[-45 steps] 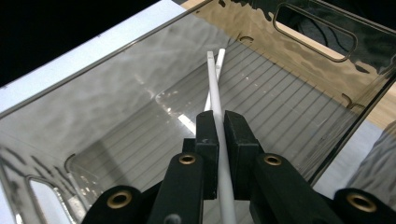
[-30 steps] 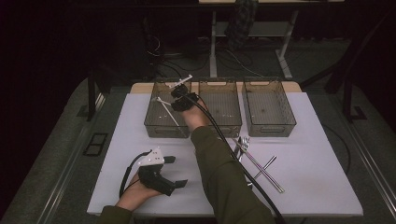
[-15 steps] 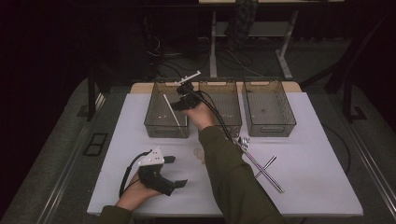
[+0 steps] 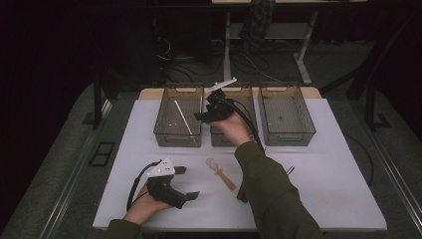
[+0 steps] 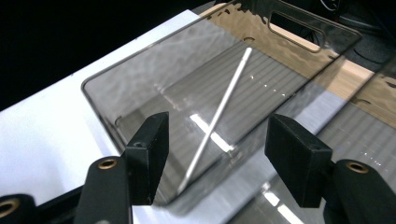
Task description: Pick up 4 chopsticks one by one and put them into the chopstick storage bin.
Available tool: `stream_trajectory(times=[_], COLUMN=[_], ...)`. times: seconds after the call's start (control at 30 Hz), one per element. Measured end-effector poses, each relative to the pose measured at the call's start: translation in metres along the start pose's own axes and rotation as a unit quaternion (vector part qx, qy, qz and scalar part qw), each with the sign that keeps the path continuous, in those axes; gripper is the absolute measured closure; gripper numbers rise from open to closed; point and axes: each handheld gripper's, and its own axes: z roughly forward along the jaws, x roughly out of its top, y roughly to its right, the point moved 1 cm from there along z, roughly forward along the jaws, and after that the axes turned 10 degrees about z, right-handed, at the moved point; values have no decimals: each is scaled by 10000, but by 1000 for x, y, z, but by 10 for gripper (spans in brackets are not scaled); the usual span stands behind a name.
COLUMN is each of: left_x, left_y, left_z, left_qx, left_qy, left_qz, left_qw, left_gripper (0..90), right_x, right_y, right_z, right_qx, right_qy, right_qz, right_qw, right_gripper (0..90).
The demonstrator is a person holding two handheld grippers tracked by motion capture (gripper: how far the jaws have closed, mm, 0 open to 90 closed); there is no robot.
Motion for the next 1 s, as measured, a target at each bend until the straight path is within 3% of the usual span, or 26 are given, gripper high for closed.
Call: stream_trajectory(times=[0.5, 1.0], left_x=[-1, -1], left_y=[-1, 0], left_z=[-2, -1], left_qx=[49, 61], left_qy=[5, -24], left_qz=[-44, -50], left_qw=[10000, 10000], left_gripper=[0, 0], right_x=[-36, -88], right_y=[11, 30], right_z=[-49, -90], right_qx=[202, 130], right_qy=[-16, -75], right_qz=[-197, -258], right_qw=[9996, 9996], right_gripper=[371, 411])
